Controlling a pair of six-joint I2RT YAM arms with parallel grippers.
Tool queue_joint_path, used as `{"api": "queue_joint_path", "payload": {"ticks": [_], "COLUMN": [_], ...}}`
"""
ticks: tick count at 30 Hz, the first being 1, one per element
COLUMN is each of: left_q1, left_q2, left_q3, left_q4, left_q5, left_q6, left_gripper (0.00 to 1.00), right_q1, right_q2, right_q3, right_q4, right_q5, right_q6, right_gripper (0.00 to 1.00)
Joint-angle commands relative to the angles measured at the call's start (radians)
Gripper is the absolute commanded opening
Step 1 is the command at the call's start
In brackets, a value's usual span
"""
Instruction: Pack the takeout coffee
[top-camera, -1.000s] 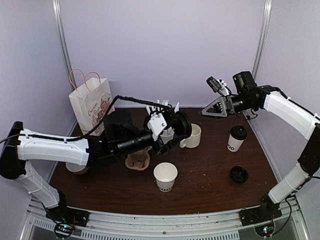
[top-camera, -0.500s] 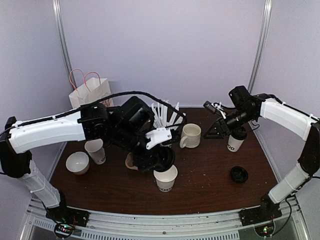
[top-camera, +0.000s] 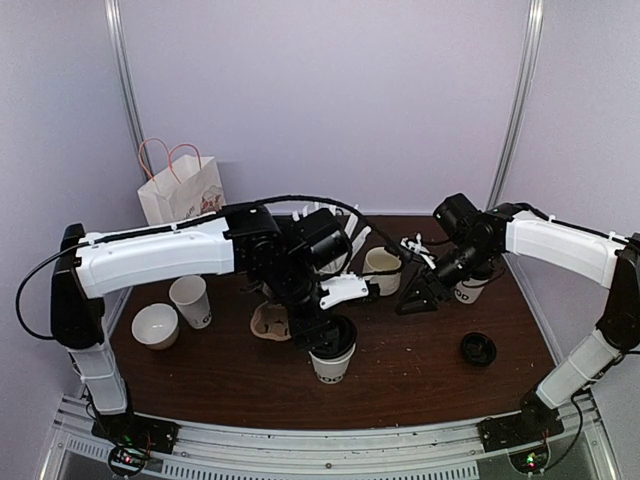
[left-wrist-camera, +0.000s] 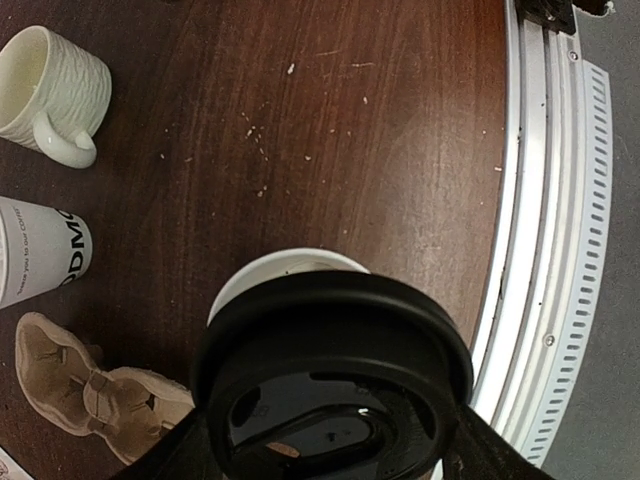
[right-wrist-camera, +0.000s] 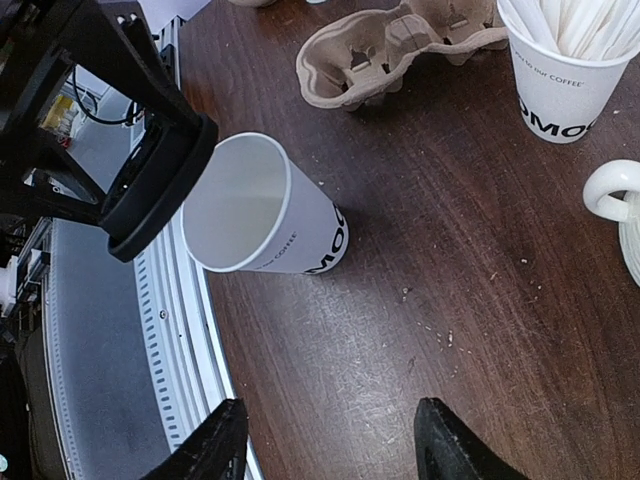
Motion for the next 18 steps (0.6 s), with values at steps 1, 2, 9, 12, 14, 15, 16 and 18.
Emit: {"api": "queue_joint_path", "payload": {"ticks": [1, 2, 9, 12, 14, 15, 16, 18], "left_q1": [0.008, 0.008, 0.008, 0.008, 0.008, 0.008, 0.009, 0.008], "left_q2": [0.053, 0.064, 0.137, 0.148, 0.152, 0.155, 0.157, 0.162], "left_q3": [0.084, 0.096, 0.169, 0.174, 0.174, 0.174, 0.174, 0.173], "left_q4": [-0.061, -0.071, -0.157, -0.165, -0.163, -0.164, -0.164, -0.164], "left_q5": [-0.014, -0.019, -0.059, -0.06, -0.057, -0.059, -0.06, -0.069], "left_q6": [-0.001, 0.0, 0.01, 0.01, 0.01, 0.009, 0.01, 0.009], "left_gripper": [0.69, 0.69, 0.68, 0.68, 0.68, 0.67, 0.68, 0.67], "right_q1": [0.008, 0.009, 0.009, 0.01, 0.01, 0.01, 0.011, 0.012], "right_q2": [0.007, 0.007, 0.007, 0.012, 0.012, 0.012, 0.013, 0.014], "right_q3": [-0.016, -0.017, -0.029, -0.03, -0.03, -0.03, -0.03, -0.03], "right_q4": [0.01, 0.012, 0.018, 0.02, 0.019, 0.019, 0.021, 0.019], "right_q5": [0.009, 0.007, -0.002, -0.006, -0.007, -0.008, -0.008, -0.009], "right_q6": [-0.013, -0.012, -0.011, -0.011, -0.012, -0.013, -0.013, -0.013], "right_gripper": [0.6, 0.6, 0.6, 0.6, 0.6, 0.6, 0.6, 0.6]}}
